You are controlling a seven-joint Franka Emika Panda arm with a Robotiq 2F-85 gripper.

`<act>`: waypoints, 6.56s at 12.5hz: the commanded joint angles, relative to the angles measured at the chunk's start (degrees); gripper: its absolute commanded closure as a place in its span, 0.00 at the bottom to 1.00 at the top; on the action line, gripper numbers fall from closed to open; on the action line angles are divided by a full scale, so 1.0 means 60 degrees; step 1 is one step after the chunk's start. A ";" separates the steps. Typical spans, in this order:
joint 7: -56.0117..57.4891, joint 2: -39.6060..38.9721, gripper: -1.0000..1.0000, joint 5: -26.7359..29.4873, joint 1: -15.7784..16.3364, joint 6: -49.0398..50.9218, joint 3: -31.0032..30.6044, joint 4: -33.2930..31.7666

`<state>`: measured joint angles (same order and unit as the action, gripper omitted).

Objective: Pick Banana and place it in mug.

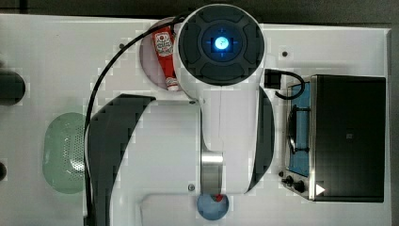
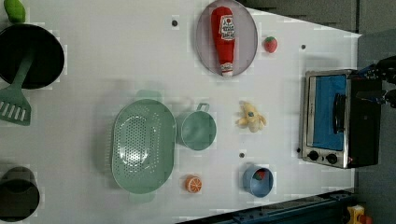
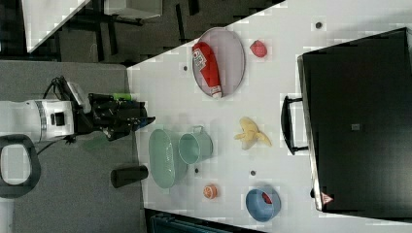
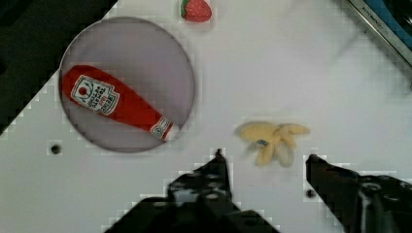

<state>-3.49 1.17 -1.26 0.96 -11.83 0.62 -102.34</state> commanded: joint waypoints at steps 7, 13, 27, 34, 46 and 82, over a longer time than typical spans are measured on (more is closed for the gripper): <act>0.0069 0.3183 0.00 -0.0088 0.0124 0.0435 0.0581 -0.3517; 0.2421 0.1326 0.00 -0.0089 0.0124 -0.3531 0.0572 -0.5467; 0.3614 -0.3701 0.00 -0.0088 0.0126 -0.9624 0.0311 -0.6367; 0.3614 -0.3773 0.67 -0.0088 0.0103 -0.9653 0.0244 -0.6388; 0.3606 0.0918 0.67 -0.0083 0.0027 -0.4001 0.0474 -0.5403; -0.3026 0.0660 0.00 0.1395 0.0226 -0.4657 -0.2485 -0.4394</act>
<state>-25.95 3.09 5.91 4.18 -42.05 -16.56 -132.27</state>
